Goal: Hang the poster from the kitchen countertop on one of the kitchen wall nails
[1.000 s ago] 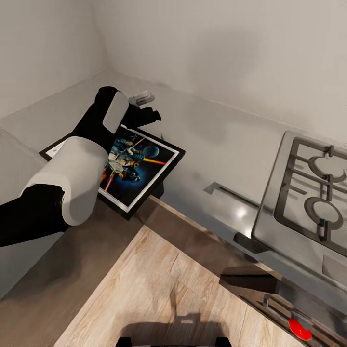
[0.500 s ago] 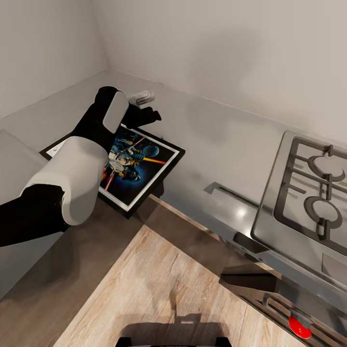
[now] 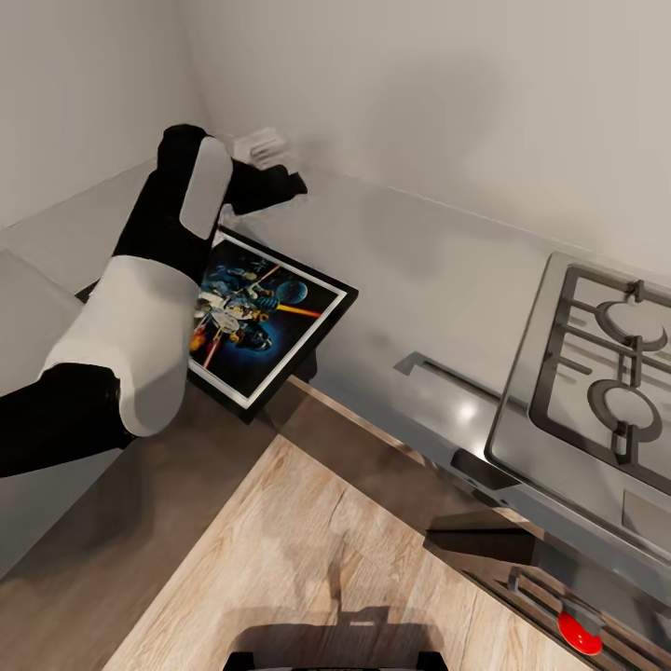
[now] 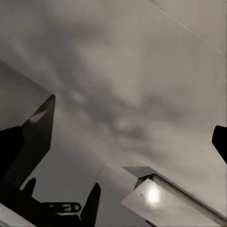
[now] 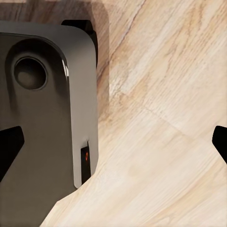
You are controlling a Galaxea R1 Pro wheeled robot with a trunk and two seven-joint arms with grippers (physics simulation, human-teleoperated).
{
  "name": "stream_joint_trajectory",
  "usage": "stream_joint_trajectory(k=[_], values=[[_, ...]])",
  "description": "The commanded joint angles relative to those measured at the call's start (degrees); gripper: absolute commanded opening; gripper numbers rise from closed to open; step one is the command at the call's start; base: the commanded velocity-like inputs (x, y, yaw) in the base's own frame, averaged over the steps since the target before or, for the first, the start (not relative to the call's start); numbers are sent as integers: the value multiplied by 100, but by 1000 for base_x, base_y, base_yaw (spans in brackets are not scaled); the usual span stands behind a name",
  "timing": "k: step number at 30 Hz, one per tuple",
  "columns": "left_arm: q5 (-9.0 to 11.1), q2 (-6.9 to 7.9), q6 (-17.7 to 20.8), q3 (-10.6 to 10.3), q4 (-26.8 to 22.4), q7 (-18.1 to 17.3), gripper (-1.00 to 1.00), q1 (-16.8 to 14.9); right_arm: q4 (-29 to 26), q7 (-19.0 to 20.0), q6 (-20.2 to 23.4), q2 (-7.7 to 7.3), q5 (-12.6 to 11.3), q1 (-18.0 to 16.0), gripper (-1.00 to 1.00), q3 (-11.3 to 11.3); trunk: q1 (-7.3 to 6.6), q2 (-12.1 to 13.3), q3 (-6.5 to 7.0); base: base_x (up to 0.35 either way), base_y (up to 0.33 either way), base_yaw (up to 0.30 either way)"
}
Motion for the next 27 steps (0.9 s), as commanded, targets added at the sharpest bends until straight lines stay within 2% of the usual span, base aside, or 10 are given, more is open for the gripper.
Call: stream_joint_trajectory(k=[1,4,5,8,12,14,24,26,27], values=[[58,0,167,16,-246,64,100,-4,6,54,0,-1,-45,-2,100,-27,0,-2,-3,0,0,0],[56,82,335,125,-561,270,100,-4,6,54,0,0,-45,-2,100,-27,0,-2,-3,0,0,0],[58,139,379,232,-677,462,100,-3,6,54,0,0,-45,-2,100,-27,0,-2,-3,0,0,0],[61,190,421,501,-858,750,100,-3,6,53,0,1,-45,-2,100,-27,0,-2,-3,0,0,0],[58,239,453,793,-999,978,100,-3,6,53,0,2,-45,-2,100,-27,0,-2,-3,0,0,0],[57,280,460,868,-1007,1033,100,-1,6,53,0,1,-45,-2,100,-27,0,-2,-3,0,0,0],[55,428,459,971,-985,1106,100,5,6,53,0,-5,-45,-2,100,-27,0,-2,-3,54,43,0],[55,445,459,977,-976,1182,100,17,6,53,-1,-8,-45,-2,100,-30,0,-2,-3,197,166,0],[55,461,459,980,-883,1343,100,25,6,53,0,-12,-45,-2,100,-34,0,-2,-3,105,88,0]])
